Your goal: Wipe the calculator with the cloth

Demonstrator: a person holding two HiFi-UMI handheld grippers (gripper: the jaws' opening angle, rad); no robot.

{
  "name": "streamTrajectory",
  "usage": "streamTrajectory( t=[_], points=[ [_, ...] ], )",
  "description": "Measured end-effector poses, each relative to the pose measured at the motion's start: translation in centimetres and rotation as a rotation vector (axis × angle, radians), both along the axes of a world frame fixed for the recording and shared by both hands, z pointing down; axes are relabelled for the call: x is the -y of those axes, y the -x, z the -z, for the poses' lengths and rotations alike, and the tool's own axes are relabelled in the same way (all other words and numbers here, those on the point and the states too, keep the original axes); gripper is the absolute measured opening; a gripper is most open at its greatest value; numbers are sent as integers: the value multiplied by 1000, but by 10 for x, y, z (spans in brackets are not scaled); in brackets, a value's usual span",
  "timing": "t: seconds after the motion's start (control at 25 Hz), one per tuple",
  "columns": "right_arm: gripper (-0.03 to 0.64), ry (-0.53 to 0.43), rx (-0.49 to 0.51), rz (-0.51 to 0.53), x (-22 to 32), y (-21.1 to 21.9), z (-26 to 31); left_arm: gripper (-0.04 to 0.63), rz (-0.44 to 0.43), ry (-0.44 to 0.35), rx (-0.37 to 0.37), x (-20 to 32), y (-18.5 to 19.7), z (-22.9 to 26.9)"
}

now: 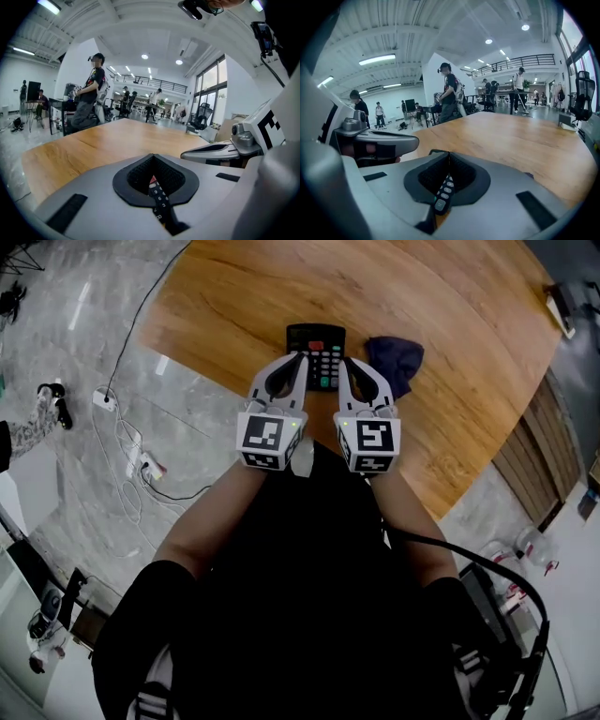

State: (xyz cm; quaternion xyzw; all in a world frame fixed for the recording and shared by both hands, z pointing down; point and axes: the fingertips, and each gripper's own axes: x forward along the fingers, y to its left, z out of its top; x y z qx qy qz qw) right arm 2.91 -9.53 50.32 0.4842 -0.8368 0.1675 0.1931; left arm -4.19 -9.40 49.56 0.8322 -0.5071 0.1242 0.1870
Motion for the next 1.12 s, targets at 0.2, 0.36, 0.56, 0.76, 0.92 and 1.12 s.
streamTrajectory(
  t=[0.2,0.36,0.56,0.76,0.92,1.12],
  points=[
    [15,38,-59,-31,14,7,-31,6,-42,43,10,11,6,-34],
    [15,128,-148,-66,16,2,-62,8,-52,109,-17,16,10,-54],
    [15,192,-173,-112,11,-12,-83,8,-57,201,-27,11,21,-73],
    [15,200,-187,-101,4,-11,-90,67,-68,255,-32,3,25,-84],
    [15,195,-197,-97,3,-13,-92,84,-78,267,-37,0,22,-86],
    [15,194,-184,-96,4,-11,-91,110,-73,282,-33,-2,23,-92]
  ],
)
